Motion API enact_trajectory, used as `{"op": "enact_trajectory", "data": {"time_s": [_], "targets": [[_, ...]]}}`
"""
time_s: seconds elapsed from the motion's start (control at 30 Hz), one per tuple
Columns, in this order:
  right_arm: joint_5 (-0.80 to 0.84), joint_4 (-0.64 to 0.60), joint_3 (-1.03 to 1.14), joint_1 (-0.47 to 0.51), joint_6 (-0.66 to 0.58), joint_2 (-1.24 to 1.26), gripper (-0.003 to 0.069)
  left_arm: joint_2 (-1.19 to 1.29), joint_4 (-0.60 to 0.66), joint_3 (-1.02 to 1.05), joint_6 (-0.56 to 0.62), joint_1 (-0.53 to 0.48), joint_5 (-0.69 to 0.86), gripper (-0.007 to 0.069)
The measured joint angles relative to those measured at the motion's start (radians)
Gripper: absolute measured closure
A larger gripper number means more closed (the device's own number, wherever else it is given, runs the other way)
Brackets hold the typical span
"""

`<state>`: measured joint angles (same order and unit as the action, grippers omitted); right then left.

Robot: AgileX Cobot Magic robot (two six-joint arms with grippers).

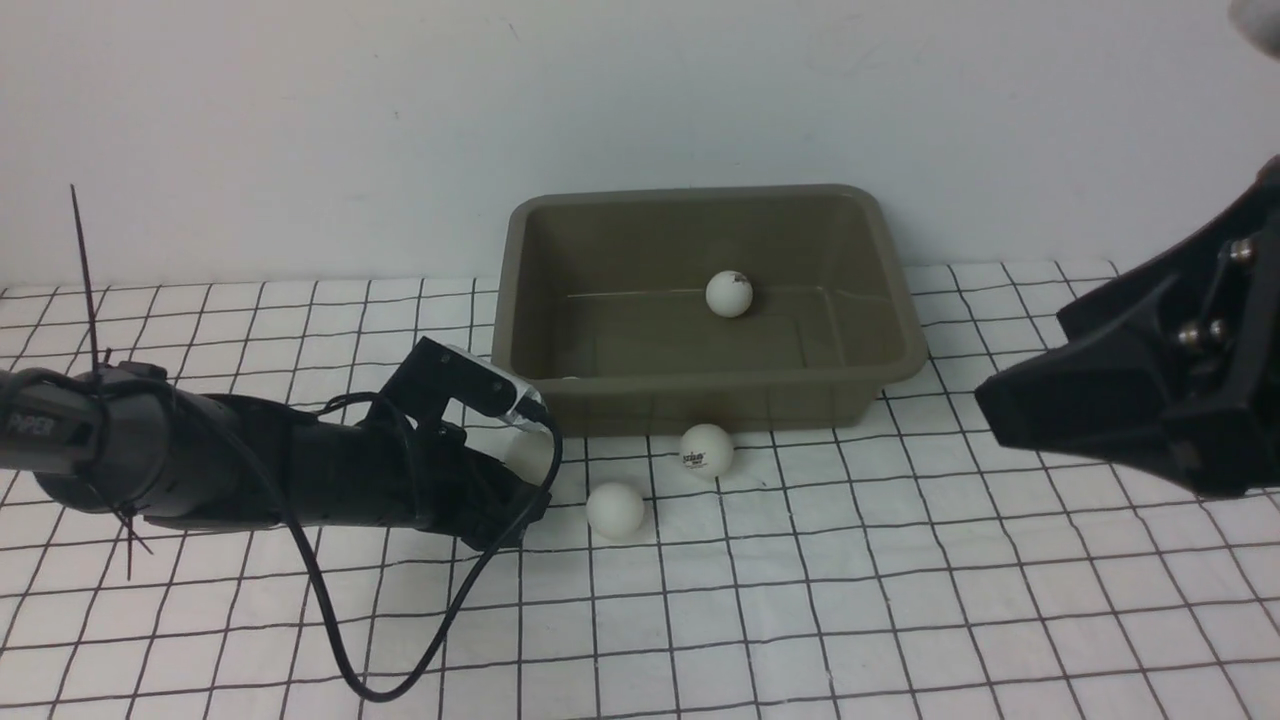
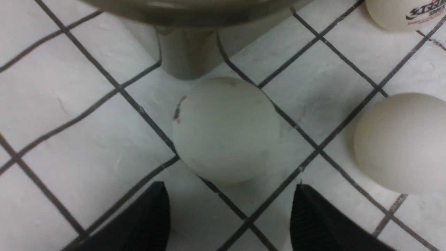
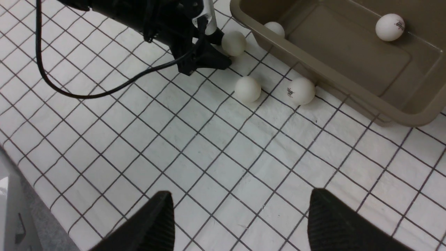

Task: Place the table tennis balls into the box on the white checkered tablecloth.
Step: 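Reach for and grasp a ping pong ball on the table beside the basket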

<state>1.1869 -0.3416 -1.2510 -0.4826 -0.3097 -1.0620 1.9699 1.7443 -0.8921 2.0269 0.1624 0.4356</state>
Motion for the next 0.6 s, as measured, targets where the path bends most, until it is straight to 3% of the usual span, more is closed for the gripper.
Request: {"op": "enact_trajectory", "data": {"time_s": [0.6], "targets": [[0.006, -0.003, 0.0, 0.0, -0.02, 0.021, 0.0195, -0.001, 0.003, 0.001, -0.005, 0.008, 0.012, 0.0198]]}}
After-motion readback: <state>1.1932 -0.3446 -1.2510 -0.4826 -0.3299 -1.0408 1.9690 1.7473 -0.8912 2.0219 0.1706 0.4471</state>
